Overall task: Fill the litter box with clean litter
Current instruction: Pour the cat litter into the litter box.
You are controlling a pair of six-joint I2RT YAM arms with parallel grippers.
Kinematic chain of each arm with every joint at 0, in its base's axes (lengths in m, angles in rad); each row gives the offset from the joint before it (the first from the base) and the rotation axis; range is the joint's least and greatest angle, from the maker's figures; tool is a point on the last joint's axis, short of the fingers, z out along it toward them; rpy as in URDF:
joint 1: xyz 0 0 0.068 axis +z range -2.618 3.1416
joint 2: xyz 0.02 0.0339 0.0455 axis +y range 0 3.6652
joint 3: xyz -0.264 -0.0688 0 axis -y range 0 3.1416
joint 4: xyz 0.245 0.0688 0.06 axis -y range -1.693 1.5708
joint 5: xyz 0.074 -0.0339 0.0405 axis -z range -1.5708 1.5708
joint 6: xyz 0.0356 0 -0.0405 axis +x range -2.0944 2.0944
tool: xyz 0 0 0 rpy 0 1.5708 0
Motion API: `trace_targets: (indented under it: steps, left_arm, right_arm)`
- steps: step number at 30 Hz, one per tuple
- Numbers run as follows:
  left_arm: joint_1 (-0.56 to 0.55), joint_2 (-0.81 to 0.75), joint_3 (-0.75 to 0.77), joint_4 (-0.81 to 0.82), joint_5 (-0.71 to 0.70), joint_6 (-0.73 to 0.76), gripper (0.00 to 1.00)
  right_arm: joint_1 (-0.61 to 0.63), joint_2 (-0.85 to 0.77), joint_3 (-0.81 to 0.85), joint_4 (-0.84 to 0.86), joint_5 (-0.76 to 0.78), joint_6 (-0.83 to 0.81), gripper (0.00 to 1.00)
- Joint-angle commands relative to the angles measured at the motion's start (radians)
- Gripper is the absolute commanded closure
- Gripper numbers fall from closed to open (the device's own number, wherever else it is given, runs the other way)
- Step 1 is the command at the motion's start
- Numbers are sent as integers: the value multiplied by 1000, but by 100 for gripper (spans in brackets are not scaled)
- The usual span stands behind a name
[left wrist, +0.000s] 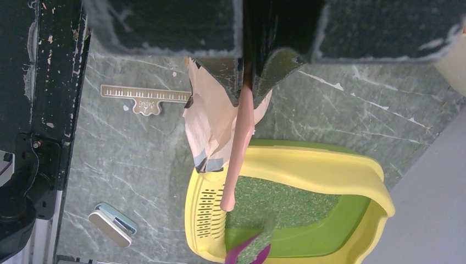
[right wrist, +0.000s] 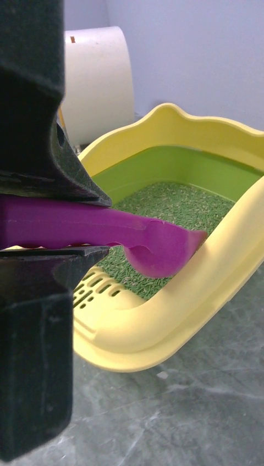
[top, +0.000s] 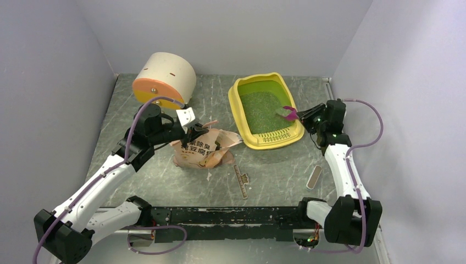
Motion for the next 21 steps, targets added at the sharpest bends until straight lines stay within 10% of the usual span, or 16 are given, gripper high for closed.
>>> trace_targets:
  steps: [1,21]
  left_arm:
    - [-7,-6,7,21,28,3,95]
    - [-7,-50,12,-11,11,-12,95]
  right_arm:
    - [31,56,55,136,58,10,100]
    - [234,300,227,119,-28,-129,100]
